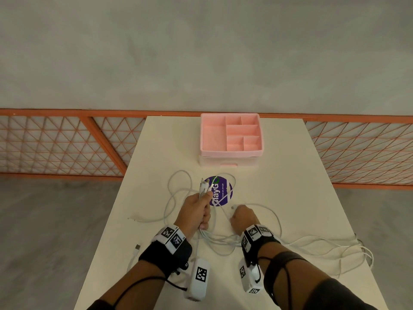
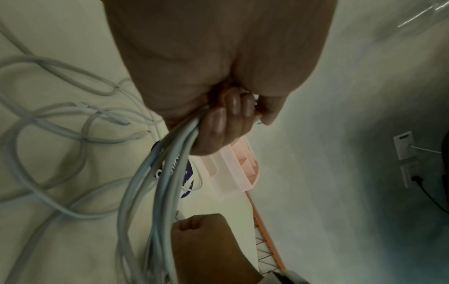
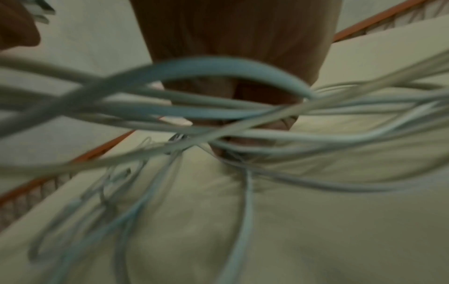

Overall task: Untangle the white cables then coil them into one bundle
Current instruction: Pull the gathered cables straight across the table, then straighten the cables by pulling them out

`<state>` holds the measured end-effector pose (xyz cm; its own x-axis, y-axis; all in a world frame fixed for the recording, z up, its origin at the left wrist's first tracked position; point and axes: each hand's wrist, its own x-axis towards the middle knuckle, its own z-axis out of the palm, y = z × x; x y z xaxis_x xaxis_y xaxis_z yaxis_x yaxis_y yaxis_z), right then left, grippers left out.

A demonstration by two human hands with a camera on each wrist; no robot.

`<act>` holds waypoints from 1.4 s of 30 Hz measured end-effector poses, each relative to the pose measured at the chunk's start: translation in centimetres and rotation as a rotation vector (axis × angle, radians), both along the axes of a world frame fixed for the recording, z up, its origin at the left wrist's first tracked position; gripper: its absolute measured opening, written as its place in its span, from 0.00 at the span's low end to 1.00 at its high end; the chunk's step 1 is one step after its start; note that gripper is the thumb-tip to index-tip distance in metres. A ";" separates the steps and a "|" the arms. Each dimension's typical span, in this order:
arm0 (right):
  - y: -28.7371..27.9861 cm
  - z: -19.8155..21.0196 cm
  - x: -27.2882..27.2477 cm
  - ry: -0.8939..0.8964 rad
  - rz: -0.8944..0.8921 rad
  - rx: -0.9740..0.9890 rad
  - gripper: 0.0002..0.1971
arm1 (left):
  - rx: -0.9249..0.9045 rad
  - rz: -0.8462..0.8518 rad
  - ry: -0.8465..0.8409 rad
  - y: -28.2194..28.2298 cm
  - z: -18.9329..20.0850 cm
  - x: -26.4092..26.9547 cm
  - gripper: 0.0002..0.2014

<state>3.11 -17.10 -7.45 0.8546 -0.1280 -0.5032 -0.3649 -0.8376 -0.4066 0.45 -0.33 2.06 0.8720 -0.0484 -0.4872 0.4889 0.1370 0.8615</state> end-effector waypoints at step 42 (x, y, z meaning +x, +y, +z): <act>-6.0 18.4 4.5 -0.717 0.451 0.113 0.16 | 0.043 0.025 -0.307 -2.0 3.9 4.9 0.09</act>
<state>7.66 -23.08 10.97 0.9285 0.3196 0.1892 0.3712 -0.7814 -0.5016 5.33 -2.30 6.00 0.9794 -0.0106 -0.2017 0.2017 0.1057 0.9737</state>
